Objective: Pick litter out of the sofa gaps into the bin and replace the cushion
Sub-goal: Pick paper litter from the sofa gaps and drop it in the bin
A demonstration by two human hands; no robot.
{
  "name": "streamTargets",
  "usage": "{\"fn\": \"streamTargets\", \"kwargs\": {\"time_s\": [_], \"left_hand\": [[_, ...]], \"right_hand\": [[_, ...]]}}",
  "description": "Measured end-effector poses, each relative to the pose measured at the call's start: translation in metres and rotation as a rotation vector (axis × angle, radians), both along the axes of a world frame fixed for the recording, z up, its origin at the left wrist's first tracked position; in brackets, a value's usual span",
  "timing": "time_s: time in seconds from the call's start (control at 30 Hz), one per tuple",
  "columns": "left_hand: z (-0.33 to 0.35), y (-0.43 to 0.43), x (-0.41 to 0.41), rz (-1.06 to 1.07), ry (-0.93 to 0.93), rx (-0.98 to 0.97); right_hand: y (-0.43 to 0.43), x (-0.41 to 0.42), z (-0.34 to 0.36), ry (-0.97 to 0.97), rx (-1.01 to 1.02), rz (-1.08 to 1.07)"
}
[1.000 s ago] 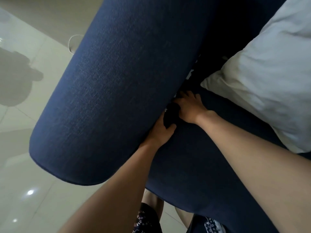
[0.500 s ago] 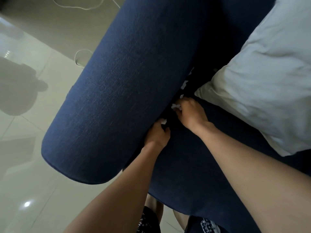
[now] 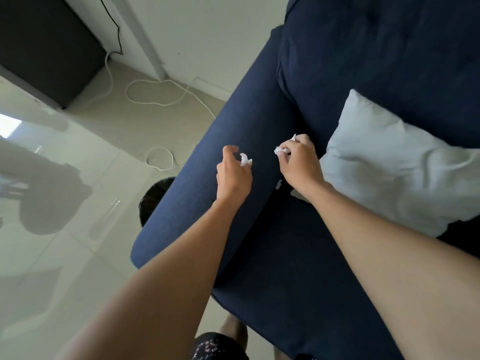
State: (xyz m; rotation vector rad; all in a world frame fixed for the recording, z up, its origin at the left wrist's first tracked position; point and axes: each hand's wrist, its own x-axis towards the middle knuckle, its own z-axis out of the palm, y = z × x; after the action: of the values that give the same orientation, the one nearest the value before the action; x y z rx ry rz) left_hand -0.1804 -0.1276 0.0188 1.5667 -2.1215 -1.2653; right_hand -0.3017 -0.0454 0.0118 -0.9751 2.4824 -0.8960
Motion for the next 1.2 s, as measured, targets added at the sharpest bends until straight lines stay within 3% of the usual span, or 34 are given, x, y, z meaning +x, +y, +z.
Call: {"fn": "streamTargets", "kwargs": {"time_s": [0.23,0.4,0.67,0.97,1.2], "left_hand": [[0.002,-0.073,0.045,0.019,0.005,-0.095],[-0.013,-0.138,0.108,0.133,-0.028,-0.032],[-0.043,-0.225,0.213,0.287,-0.169,0.027],[-0.084,-0.247,0.259,0.358,-0.245,0.173],[-0.085,-0.243,0.264,0.276,-0.36,0.219]], "right_hand": [[-0.065,0.032,0.01,-0.065,-0.046,0.033],[-0.145,0.1,-0.002,-0.134,-0.016,0.129],[-0.255,0.198,-0.038,-0.246,0.173,0.386],[-0.287,0.244,-0.075,-0.297,0.331,0.428],[-0.289,0.242,-0.074,-0.352,0.493,0.534]]}}
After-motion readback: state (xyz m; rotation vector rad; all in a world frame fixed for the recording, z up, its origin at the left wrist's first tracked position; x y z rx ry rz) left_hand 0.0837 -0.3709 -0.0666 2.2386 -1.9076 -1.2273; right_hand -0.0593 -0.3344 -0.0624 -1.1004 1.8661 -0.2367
